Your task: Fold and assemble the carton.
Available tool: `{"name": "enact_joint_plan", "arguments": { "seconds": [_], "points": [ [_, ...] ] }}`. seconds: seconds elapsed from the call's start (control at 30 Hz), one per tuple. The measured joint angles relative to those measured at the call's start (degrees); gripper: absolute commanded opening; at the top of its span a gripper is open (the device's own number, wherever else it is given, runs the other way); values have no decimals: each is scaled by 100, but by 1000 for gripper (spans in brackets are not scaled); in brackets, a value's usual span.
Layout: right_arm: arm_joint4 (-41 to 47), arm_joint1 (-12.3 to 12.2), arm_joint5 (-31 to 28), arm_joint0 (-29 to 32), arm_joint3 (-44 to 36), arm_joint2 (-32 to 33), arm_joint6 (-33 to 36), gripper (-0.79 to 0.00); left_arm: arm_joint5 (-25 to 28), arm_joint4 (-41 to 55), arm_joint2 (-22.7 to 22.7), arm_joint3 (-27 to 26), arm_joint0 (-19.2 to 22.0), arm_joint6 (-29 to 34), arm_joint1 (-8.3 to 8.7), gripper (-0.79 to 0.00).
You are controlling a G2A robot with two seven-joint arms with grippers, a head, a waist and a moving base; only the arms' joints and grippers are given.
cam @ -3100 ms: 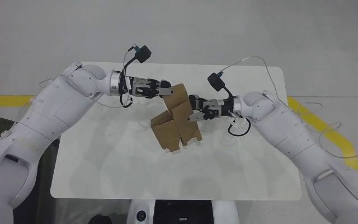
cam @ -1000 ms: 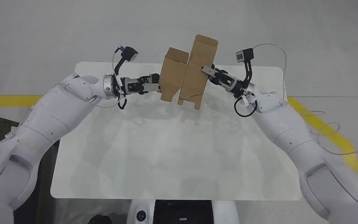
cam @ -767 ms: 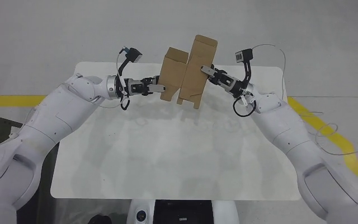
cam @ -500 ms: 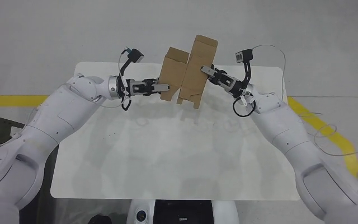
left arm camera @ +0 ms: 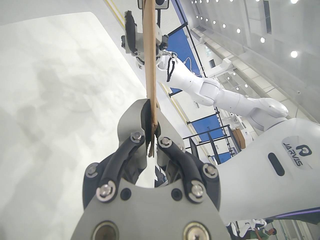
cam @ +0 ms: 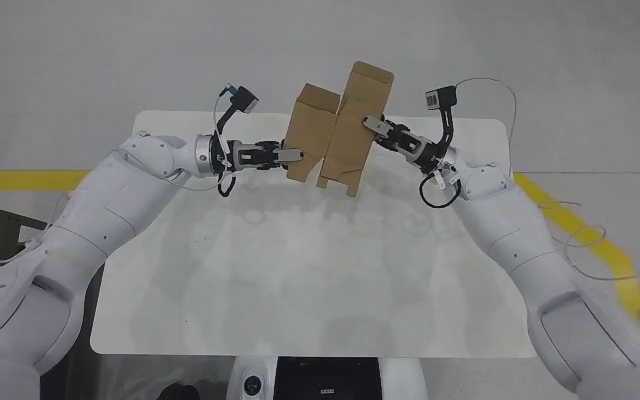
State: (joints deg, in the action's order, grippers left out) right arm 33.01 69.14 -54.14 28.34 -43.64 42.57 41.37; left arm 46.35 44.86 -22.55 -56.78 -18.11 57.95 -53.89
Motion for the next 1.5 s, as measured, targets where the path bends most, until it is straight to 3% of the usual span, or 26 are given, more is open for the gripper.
{"name": "enact_joint_plan", "arguments": {
  "seconds": [0.23,0.5,1.0,1.03,1.07,1.13,1.23,1.3,1.5],
  "points": [
    [-676,-184,-388,-88,214,374,242,0,-144,-347,-160,-130,25,144,97,-785],
    [-1301,-477,-386,53,-410,549,490,0,-180,-861,-69,-611,-40,181,338,-785],
    [-1122,-908,-386,-68,-870,-332,492,0,-140,-829,516,-1197,85,142,772,-785],
    [-1073,-934,-386,-82,-946,-455,493,-129,-131,-805,565,-1216,109,133,791,-785],
    [-1038,-955,-386,-94,-1001,-551,493,-376,-124,-788,601,-1229,128,125,803,-785],
    [-930,-1008,-386,-128,-1090,-762,493,-554,-106,-753,685,-1255,170,108,827,-785],
    [-726,-1080,-386,-193,-1191,-1045,493,-739,-71,-727,803,-1273,234,72,851,-785],
    [-621,-1128,-386,-259,-1239,-1229,493,-785,-41,-706,885,-1276,277,43,862,-785],
    [-324,-1239,-386,-434,-1268,-1570,493,-785,50,-656,1109,-1282,404,-48,884,-785]
  ]
}}
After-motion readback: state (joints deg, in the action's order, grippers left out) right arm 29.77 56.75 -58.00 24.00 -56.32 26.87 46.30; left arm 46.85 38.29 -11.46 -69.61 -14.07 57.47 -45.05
